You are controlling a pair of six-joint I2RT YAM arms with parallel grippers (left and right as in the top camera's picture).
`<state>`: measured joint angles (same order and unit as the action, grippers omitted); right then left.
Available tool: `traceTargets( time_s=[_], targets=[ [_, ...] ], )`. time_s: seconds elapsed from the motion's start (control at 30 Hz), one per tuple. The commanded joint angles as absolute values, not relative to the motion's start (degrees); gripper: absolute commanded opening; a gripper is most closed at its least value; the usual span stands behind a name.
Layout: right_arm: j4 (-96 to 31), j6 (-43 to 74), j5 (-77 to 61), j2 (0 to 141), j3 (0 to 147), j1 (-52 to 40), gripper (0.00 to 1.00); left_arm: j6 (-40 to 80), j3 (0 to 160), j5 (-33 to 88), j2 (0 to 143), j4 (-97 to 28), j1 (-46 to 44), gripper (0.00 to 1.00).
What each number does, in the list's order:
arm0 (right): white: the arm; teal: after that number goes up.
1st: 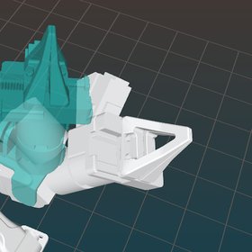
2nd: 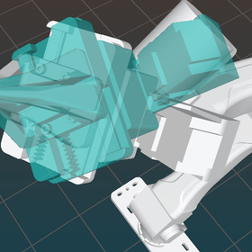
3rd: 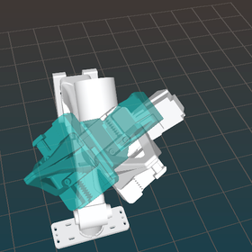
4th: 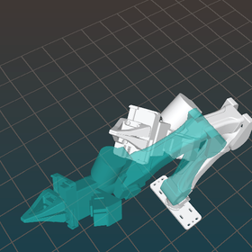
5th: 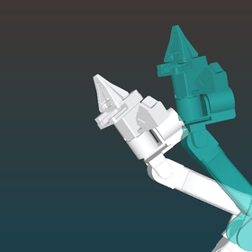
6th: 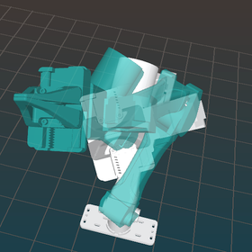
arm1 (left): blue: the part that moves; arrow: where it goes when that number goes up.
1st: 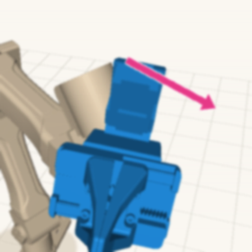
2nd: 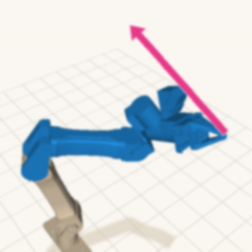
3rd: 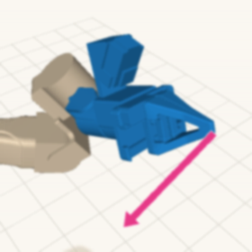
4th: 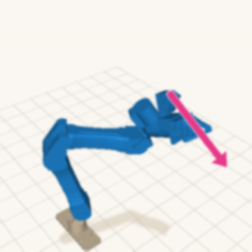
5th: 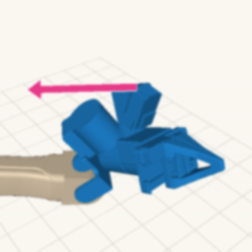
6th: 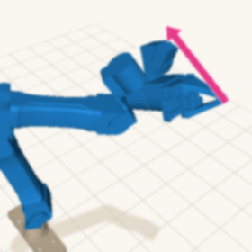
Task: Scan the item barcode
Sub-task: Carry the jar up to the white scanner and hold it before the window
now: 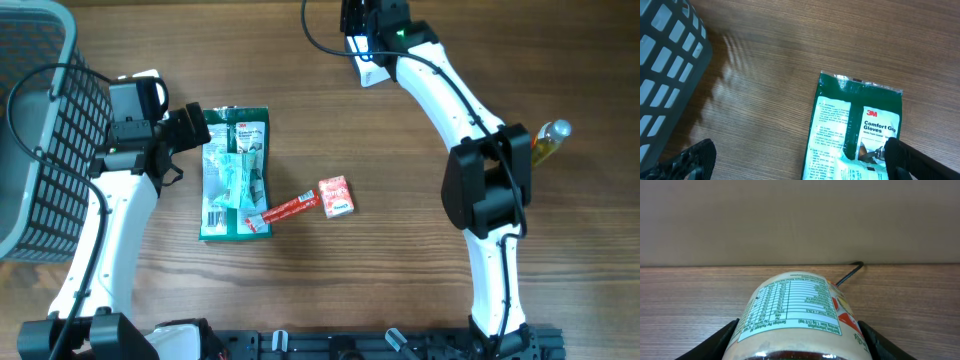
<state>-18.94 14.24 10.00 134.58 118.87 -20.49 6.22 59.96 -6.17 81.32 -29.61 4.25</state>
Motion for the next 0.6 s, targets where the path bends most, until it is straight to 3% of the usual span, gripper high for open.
traceTargets(
  time_s=[0.0,0.4,0.43,0.47,0.57],
  targets=[
    [-17.8,15.0,11.2,136.6,119.5,-19.2,0.31,5.1,60.4,-6.5,80.7,-29.5,4.6,1.00],
    [-18.1,9.0,3.6,137.4,119.5,-17.5,0.30,5.1,60.4,-6.5,80.7,-29.5,4.6,1.00],
    [-18.6,8.9,3.6,137.4,119.5,-17.5,0.26,5.1,60.4,-6.5,80.7,-29.5,4.6,1.00],
    [-19.3,7.6,3.6,137.3,119.5,-17.5,0.06,5.1,60.4,-6.5,80.7,-29.5,4.6,1.00],
    [-25.9,3.0,3.6,131.2,119.9,-17.3,0.04,5.1,60.4,-6.5,80.7,-29.5,4.6,1.00]
  ],
)
